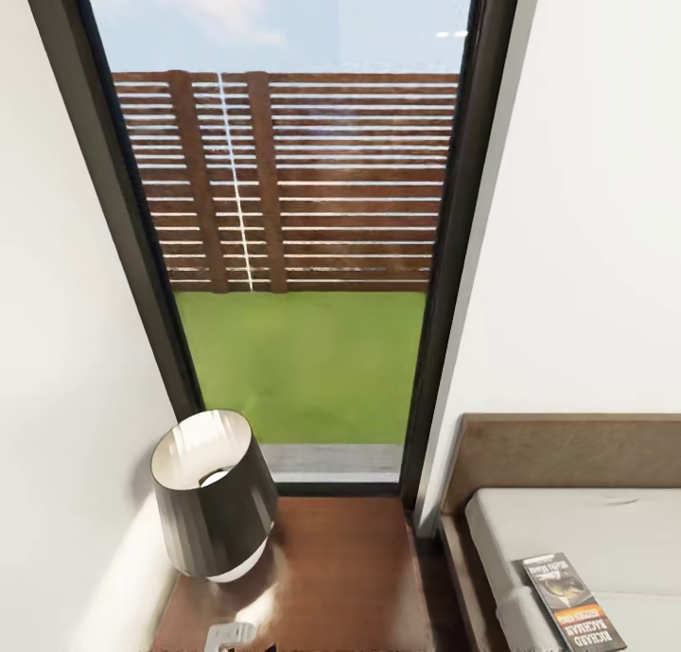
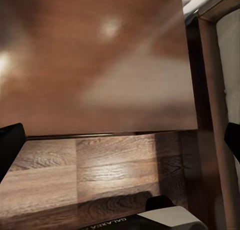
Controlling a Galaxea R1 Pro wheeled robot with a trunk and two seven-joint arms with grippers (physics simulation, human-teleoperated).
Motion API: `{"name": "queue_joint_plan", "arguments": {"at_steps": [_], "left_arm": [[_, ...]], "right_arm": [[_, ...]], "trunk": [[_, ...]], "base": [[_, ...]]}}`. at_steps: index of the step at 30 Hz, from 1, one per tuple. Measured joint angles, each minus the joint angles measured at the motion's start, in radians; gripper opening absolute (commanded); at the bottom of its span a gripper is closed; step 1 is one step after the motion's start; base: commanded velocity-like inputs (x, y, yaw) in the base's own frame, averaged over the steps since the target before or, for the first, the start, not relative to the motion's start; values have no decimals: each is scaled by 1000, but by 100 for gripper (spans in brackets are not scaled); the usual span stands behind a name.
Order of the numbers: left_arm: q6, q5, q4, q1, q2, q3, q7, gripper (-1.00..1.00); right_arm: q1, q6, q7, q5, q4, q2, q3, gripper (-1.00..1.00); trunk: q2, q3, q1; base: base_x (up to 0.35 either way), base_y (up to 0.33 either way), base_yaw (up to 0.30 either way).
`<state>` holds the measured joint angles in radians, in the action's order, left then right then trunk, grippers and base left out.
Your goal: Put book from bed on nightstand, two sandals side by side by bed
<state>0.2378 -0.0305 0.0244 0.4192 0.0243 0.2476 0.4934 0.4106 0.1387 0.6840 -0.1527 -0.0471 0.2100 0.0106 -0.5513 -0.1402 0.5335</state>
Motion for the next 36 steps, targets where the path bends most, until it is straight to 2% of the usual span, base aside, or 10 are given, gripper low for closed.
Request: {"name": "queue_joint_plan", "arguments": {"at_steps": [36], "left_arm": [[0, 0, 0, -1, 0, 0, 0, 100]], "right_arm": [[0, 0, 0, 0, 0, 0, 0, 100]], "trunk": [[0, -57, 0]], "base": [[0, 0, 0]]}}
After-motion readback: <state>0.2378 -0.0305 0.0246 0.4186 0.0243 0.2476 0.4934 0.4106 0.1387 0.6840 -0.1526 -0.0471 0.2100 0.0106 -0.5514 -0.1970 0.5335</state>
